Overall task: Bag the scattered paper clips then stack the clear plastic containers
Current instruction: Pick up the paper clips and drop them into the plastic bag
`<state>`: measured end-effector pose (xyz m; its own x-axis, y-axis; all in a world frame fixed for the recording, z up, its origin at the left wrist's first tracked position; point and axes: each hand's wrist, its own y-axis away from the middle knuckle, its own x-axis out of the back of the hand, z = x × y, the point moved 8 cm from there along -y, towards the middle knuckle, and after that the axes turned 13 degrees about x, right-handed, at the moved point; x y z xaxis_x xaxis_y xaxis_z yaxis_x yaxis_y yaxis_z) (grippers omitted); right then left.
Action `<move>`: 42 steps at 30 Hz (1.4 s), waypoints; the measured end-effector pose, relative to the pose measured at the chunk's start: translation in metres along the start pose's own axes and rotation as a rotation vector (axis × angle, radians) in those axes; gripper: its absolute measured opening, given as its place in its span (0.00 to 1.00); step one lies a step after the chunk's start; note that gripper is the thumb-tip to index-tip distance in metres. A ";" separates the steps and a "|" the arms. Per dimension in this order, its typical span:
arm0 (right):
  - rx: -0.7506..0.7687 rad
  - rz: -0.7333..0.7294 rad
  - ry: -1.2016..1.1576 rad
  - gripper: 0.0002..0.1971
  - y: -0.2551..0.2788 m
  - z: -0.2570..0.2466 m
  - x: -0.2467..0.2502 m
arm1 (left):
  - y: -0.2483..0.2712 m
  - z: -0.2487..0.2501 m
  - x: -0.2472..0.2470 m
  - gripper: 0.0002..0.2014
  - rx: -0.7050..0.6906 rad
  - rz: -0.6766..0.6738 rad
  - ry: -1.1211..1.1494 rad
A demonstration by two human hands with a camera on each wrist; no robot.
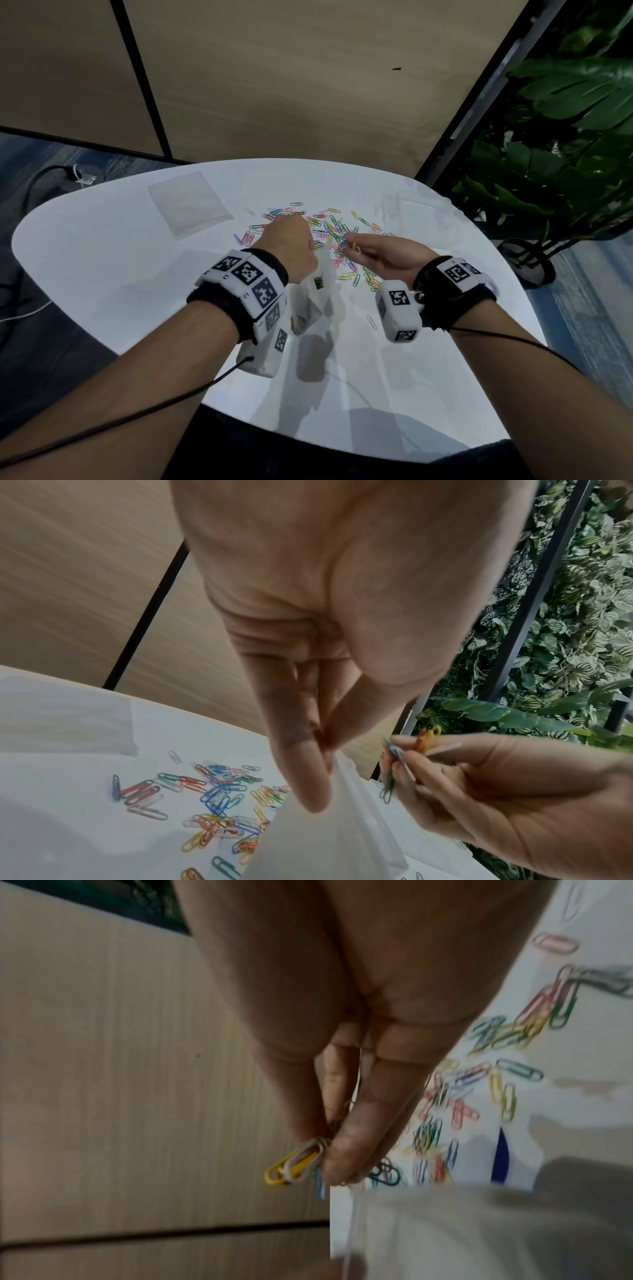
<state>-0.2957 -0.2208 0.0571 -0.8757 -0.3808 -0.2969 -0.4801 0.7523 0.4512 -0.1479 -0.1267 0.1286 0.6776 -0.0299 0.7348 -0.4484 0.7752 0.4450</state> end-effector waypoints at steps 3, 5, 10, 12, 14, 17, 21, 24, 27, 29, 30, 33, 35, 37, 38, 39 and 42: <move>0.037 -0.055 0.111 0.06 0.008 0.007 -0.025 | 0.001 0.002 -0.002 0.11 -0.006 0.008 0.022; 0.086 -0.056 0.214 0.08 0.010 0.010 -0.034 | 0.001 0.003 -0.002 0.10 -0.014 0.014 0.019; 0.251 -0.025 0.549 0.15 0.012 0.015 -0.044 | -0.002 -0.001 0.001 0.10 0.010 0.027 0.039; 0.441 -0.049 0.886 0.11 0.018 0.004 -0.055 | -0.002 -0.002 0.002 0.11 0.010 0.029 0.042; 0.590 -0.153 1.217 0.11 0.026 -0.003 -0.074 | -0.002 -0.002 0.002 0.12 0.006 0.028 0.044; 0.546 -0.330 1.337 0.11 0.027 -0.001 -0.083 | -0.002 -0.002 0.004 0.13 -0.004 0.038 0.035; 0.343 -0.221 0.690 0.13 0.013 -0.013 -0.046 | -0.004 -0.006 0.007 0.12 -0.005 0.041 0.030; 0.324 0.125 0.840 0.12 -0.022 -0.024 0.040 | -0.003 -0.008 0.008 0.12 -0.010 0.033 0.034; 0.114 0.254 1.514 0.20 -0.043 -0.013 0.106 | -0.001 -0.006 0.010 0.11 -0.045 0.041 0.027; 0.077 0.223 1.634 0.22 -0.056 0.000 0.120 | -0.002 -0.006 0.009 0.11 -0.063 0.040 0.004; 0.094 0.221 1.616 0.23 -0.063 0.005 0.120 | -0.003 -0.006 0.009 0.11 -0.068 0.036 -0.005; 0.076 0.256 1.568 0.35 -0.086 0.014 0.122 | -0.005 -0.008 0.009 0.11 -0.062 0.023 -0.026; 0.045 0.262 1.603 0.40 -0.103 0.014 0.123 | -0.006 -0.010 0.008 0.11 -0.058 0.018 -0.030; 0.066 0.214 1.664 0.44 -0.113 0.009 0.115 | -0.006 -0.011 0.008 0.12 -0.059 0.020 -0.040; 0.082 0.172 1.715 0.47 -0.119 0.008 0.112 | -0.006 -0.011 0.007 0.12 -0.061 0.021 -0.048; 0.081 0.131 1.781 0.48 -0.122 0.008 0.106 | -0.007 -0.011 0.008 0.12 -0.061 0.024 -0.056; 0.084 0.068 1.947 0.36 -0.119 0.011 0.091 | -0.008 -0.010 0.009 0.12 -0.054 0.025 -0.066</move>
<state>-0.3175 -0.3389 -0.0332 0.2304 -0.2887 0.9293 -0.4973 0.7859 0.3675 -0.1329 -0.1270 0.1266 0.6261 -0.0503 0.7781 -0.4314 0.8089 0.3994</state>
